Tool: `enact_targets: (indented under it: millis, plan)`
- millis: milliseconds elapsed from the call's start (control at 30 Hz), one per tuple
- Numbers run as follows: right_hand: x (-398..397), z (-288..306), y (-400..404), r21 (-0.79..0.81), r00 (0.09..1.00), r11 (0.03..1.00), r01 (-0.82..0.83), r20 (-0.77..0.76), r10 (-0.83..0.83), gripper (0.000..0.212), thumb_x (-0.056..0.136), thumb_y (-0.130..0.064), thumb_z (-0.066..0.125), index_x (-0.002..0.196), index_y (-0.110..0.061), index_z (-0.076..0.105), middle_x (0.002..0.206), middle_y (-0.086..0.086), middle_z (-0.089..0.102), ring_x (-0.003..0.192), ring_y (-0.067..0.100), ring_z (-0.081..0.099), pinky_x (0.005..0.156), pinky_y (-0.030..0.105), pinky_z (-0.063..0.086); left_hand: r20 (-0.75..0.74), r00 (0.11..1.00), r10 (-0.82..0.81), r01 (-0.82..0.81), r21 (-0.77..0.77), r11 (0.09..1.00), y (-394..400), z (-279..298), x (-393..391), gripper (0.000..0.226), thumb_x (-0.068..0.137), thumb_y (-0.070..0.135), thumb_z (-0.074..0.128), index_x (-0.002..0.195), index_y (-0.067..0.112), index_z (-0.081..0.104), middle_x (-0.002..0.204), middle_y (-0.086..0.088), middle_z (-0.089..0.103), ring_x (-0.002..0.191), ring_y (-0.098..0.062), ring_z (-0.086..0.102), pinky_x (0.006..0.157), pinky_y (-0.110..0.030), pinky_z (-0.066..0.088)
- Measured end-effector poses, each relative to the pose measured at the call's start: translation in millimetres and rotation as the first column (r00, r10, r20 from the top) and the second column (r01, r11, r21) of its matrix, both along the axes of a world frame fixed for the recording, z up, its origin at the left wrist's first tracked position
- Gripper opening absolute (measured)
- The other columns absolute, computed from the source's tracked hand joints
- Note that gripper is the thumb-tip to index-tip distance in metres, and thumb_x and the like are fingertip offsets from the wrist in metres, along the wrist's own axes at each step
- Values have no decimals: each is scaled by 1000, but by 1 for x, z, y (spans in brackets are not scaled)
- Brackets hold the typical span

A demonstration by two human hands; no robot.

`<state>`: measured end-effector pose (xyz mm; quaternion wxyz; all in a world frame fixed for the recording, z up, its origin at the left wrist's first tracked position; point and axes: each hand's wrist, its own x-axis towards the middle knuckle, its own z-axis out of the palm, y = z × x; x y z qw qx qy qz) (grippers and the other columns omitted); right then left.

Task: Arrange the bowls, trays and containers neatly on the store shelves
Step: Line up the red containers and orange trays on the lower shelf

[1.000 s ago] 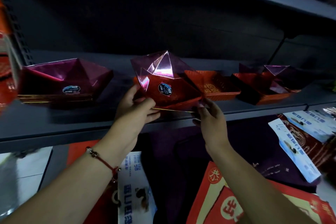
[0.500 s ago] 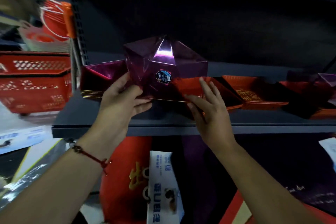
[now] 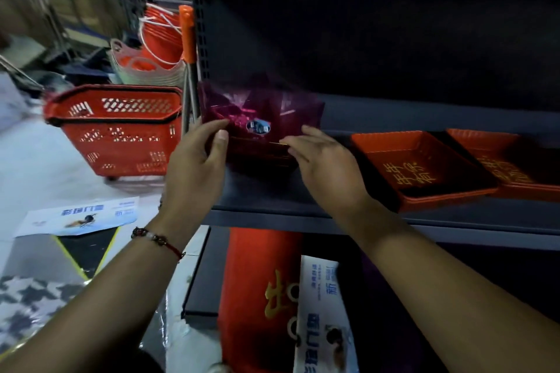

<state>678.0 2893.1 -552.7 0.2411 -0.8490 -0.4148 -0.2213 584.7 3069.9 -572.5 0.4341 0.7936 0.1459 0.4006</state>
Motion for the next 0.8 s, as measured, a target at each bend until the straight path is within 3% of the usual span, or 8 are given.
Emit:
enact_targets:
  millis: [100,233,367,433,467,533,667,800]
  plan:
    - [3,-5,6,-103,997,995,5,-79,-13,31,100,-18,45,126,-18,62,128,6,63,132,20,45,106,30,33,-151,987,58,-45,86,995,8,-11,8,26,99,27,50,119,19,66,144,-7,48,141,-13,30,109,-28,31]
    - [1,-13,6,-151,988,988,-41,-154,17,37,99,-34,45,132,-22,53,136,-2,56,139,13,32,111,29,24,-221,967,125,-91,159,983,8,-13,11,22,99,23,50,103,14,69,134,-7,57,133,-18,42,86,-20,33]
    - [-7,-11,2,-179,984,984,-16,-180,-16,40,97,-33,49,136,-23,48,144,-2,47,143,12,24,112,30,24,-259,957,133,-84,191,978,2,-7,5,23,99,24,49,100,11,67,126,-9,61,136,-22,39,88,-27,38]
    - [-10,-7,-3,-210,983,978,-22,-182,-17,43,97,-32,48,139,-24,43,148,-3,42,144,11,20,113,30,22,-268,947,177,-97,287,953,-1,-7,0,23,96,28,51,101,14,69,118,-8,62,124,-30,49,92,-37,43]
    - [-11,-5,-6,-231,984,973,-27,-177,-14,46,97,-33,48,142,-24,40,150,-3,40,145,10,18,114,29,18,-265,940,215,-113,352,929,-3,-6,-3,23,94,29,52,102,16,69,118,-8,62,118,-33,50,95,-44,42]
    - [-13,0,-17,-291,989,956,-44,-148,0,54,98,-36,46,148,-25,30,155,-4,31,146,11,12,115,25,8,-253,930,266,-129,455,881,-15,-1,-6,26,92,30,54,112,19,67,132,-14,56,125,-37,44,106,-51,33]
    - [-13,16,-60,-402,999,916,0,-42,-18,63,99,-43,41,152,-22,16,160,1,17,148,16,5,117,27,-4,-255,960,114,53,564,824,-69,17,-11,47,95,39,47,138,22,50,152,-11,35,143,-33,24,117,-49,17]
    - [-6,36,-147,-450,984,878,165,15,-177,65,98,-44,42,153,-19,17,160,4,18,148,22,7,117,29,-4,-447,894,-30,340,633,695,-144,32,8,66,92,59,26,149,27,29,161,-7,11,148,-26,7,120,-43,5]
